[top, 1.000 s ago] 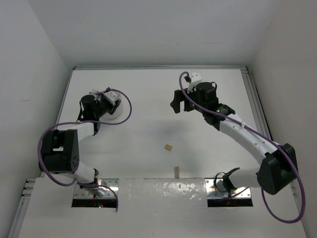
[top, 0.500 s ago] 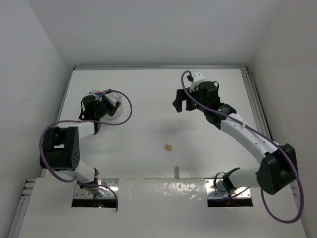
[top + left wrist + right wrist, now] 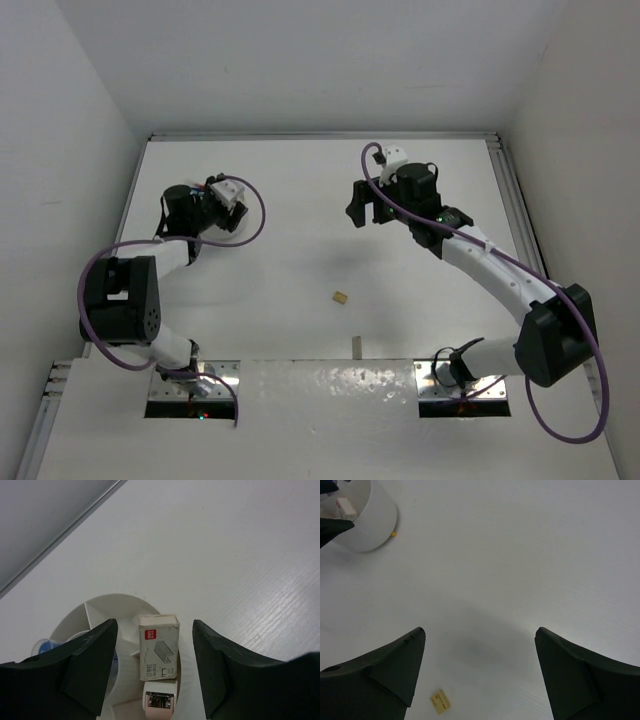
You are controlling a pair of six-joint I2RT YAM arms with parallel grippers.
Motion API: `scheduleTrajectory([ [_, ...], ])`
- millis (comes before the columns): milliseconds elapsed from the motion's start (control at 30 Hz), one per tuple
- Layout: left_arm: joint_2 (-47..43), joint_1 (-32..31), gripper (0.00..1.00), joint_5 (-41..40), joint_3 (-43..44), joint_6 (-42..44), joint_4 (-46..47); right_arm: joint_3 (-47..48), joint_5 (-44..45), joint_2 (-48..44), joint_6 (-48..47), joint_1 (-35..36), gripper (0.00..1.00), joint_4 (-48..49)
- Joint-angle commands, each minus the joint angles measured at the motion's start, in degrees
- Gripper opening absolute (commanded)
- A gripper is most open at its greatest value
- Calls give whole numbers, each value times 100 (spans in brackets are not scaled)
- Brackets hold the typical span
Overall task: Sort the stationery into containers
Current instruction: Place the stationery in the storage box.
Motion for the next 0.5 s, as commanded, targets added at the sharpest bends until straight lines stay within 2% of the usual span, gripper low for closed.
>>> scheduleTrajectory([
  [0,-319,88,60,368,387,-29,-122,227,-31,-52,-115,73,88,95],
  [200,-680,44,64,588,616,-231,-527,51,4,-201,-133,152,89,156],
  [300,-794,-26,64,352,599,-363,-483,-89,21,-316,-124,196,89,218],
  [367,-794,-122,56,54,555,-442,-282,-169,39,-395,-106,213,89,235],
  [400,-768,-166,40,-35,529,-451,-202,-178,48,-421,-106,222,89,227],
  [467,-619,-176,29,-88,555,-364,-87,-239,83,-491,-89,248,89,209],
])
